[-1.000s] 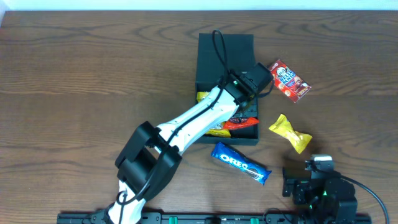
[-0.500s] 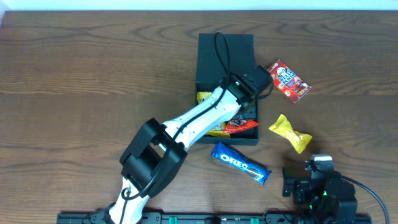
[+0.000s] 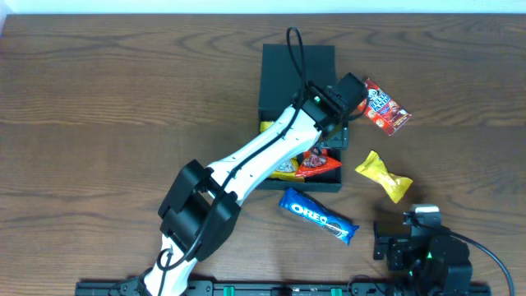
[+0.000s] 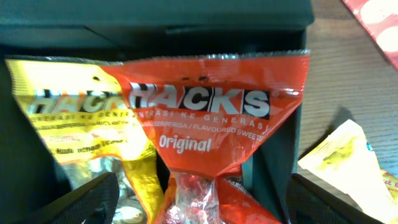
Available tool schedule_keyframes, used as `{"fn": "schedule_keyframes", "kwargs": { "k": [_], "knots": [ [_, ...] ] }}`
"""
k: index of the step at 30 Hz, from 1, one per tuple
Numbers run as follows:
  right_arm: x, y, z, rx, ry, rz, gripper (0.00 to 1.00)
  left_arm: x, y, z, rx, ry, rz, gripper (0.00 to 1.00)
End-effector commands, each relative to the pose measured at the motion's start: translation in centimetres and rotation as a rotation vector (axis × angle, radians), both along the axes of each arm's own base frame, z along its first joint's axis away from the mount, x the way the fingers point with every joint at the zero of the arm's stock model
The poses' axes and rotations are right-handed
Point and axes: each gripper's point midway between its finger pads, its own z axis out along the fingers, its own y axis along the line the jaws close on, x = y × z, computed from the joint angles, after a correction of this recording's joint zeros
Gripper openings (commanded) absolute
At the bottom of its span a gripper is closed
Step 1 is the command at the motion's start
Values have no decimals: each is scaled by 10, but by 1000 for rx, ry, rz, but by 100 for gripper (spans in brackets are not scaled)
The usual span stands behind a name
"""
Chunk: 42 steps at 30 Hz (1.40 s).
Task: Pack container
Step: 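Carry the red bag into the black box beside the yellow bag, then open the left gripper and push the red bag down into box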
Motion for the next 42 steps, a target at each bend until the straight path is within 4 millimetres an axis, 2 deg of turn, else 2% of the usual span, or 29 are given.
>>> {"fn": "schedule_keyframes", "kwargs": {
  "k": [1,5,8,17,24,27,30,35,42],
  "knots": [
    [-1,-2,-3,-7,8,-6,99,4,6,4,44,-30,-5,86],
    [-1,-2,-3,-7,7,-6,99,9,15,2,100,-70,16,87],
    [-1,-2,-3,-7,7,-6,99,13,26,-1,167,-104,32,98],
    [-1,-2,-3,-7,8,-6,99,5,35,-38,261,-33,34,95],
    [-1,-2,-3,-7,7,-6,99,3,34,-47,277,-20,25,96],
    [-1,-2,-3,-7,7,-6,99,5,33,-40,269,-37,29,95],
    [-1,-2,-3,-7,7,-6,99,10,33,-24,259,-71,35,96],
    [-1,-2,-3,-7,7,-6,99,14,27,17,192,-129,42,95],
    [-1,-2,-3,-7,8,-6,99,14,36,66,164,-219,1,95]
  ]
}}
